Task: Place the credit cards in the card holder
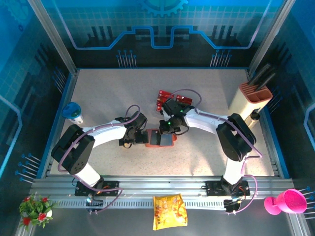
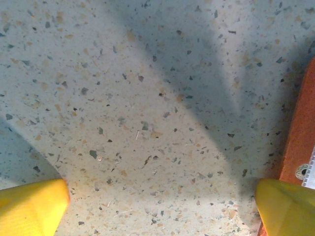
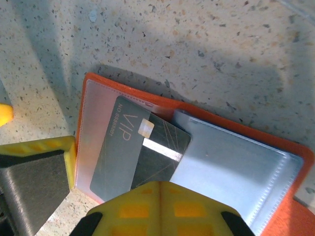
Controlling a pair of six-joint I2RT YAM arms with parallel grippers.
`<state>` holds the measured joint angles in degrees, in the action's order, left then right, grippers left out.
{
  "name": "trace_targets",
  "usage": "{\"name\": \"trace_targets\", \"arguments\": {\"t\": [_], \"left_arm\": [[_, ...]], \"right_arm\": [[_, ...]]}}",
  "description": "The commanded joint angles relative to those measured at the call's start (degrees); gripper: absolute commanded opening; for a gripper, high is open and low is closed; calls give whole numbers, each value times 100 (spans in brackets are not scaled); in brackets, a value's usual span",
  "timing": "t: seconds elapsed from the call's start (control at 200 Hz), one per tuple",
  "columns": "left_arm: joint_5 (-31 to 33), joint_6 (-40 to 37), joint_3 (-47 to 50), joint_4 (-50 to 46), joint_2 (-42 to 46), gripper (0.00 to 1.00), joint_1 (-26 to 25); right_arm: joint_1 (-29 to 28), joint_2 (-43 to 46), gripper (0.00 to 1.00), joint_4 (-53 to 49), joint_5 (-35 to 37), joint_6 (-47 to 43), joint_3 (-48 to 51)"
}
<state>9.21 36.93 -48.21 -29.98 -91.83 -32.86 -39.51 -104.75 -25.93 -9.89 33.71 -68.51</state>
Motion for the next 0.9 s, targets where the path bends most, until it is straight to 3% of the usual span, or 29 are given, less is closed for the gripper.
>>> {"name": "trace_targets", "arguments": {"t": [0.0,0.695,0.89], "left_arm": [[-279,-177,84,559,-291,99,-11],[-297,-203,145,615,-285,99,-3],[-277,-192,149,589,-180,99,-7]], "right_arm": [[-99,-214,0,90,-133,109,-205],[-320,-1050,0,205,-427,355,-504],[-269,-683,0,194,-405,363,-399]]}}
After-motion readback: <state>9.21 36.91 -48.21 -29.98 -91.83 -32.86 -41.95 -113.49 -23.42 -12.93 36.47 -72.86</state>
